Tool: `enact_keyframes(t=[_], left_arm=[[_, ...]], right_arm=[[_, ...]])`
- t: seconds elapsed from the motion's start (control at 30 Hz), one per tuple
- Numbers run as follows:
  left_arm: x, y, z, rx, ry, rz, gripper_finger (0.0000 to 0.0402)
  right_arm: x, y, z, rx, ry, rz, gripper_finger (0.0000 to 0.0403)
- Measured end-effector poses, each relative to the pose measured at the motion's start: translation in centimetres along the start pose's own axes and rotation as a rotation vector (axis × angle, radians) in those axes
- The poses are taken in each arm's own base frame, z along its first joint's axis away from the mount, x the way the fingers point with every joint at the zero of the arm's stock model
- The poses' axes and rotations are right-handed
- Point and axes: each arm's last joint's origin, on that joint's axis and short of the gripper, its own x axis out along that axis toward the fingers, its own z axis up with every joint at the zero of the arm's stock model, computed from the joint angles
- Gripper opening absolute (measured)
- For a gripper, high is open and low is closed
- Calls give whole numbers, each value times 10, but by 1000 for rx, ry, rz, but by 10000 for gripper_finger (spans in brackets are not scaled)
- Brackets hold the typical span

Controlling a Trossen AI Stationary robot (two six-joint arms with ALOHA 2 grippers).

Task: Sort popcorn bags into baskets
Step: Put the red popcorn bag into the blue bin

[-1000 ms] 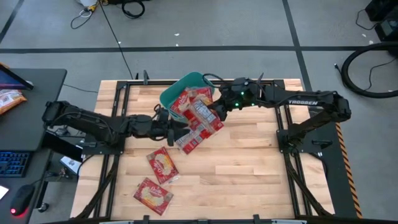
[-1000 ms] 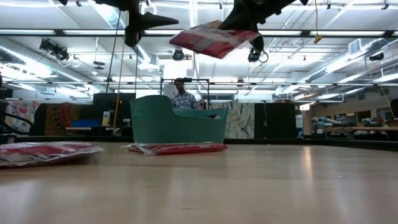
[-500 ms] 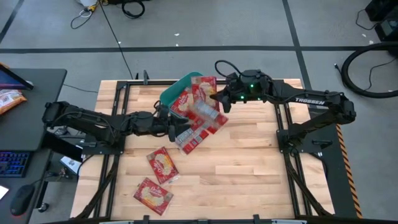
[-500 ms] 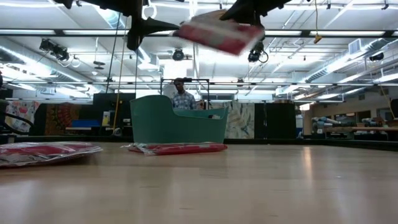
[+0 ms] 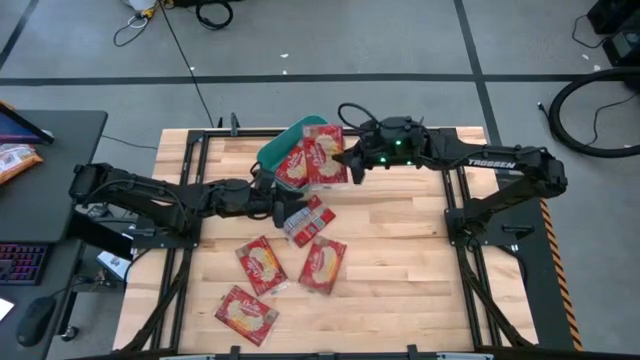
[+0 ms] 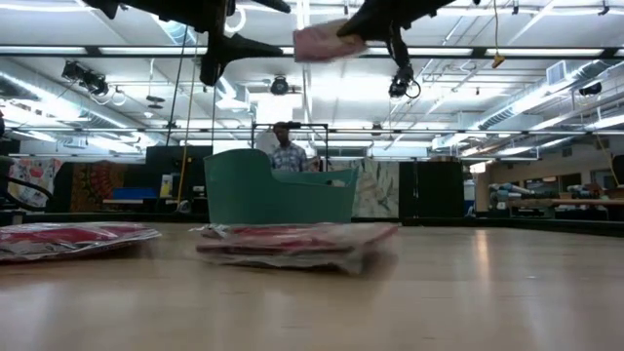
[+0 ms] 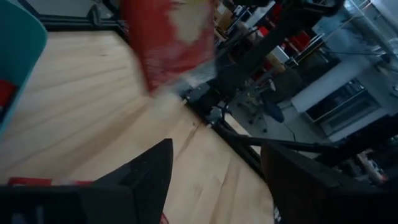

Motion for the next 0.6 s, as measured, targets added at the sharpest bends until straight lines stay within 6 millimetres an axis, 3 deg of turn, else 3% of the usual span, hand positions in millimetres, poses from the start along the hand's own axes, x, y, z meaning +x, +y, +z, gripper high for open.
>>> enact_keyframes(t=[0.27, 0.6], left_arm=[[-4, -1, 1, 33, -8, 10, 215], [-12, -14, -7, 144, 24, -39, 205]], right_arm=[[43, -17, -15, 102, 3, -141, 33], [99, -49, -32, 415, -74, -209, 32]])
